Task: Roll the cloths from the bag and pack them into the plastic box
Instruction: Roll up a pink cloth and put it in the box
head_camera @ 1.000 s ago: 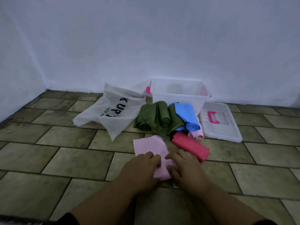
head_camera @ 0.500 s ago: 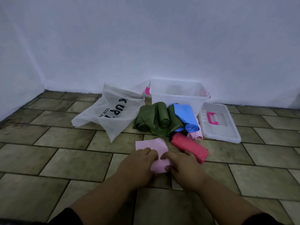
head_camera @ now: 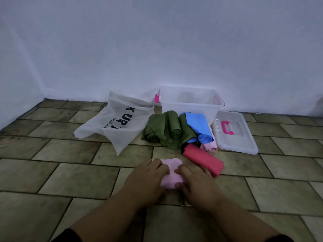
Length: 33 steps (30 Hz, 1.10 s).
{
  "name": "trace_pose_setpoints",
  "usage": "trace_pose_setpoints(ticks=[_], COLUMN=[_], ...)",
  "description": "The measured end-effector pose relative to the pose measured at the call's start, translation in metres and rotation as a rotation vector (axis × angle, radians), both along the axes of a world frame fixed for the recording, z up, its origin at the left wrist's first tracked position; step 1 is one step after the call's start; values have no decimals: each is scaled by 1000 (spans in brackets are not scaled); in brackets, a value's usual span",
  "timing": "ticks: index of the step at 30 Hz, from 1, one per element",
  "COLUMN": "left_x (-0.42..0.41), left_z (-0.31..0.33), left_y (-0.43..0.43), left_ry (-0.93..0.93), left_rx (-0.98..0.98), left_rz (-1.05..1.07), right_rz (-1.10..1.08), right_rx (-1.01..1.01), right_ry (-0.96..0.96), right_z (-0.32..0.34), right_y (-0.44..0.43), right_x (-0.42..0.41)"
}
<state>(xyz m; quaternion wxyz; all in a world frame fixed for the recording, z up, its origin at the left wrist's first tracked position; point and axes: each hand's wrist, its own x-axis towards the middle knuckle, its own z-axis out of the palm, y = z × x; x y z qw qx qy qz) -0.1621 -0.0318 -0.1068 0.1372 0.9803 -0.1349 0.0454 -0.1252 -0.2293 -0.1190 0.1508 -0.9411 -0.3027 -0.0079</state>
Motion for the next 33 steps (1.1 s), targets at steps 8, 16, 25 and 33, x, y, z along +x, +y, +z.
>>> trace_pose_setpoints(ticks=[8, 16, 25, 33], left_x=[27, 15, 16, 2], left_z=[12, 11, 10, 16], left_y=[5, -17, -40, -32], left_ry=[195, 138, 447, 432], left_rx=[-22, -787, -1304, -1606], left_rz=[91, 792, 914, 705], right_rz=[79, -77, -399, -349], right_rx=[-79, -116, 446, 866], right_ry=[-195, 102, 622, 1034], right_z=[7, 40, 23, 30], right_y=[14, 40, 47, 30], right_x=[-4, 22, -18, -13])
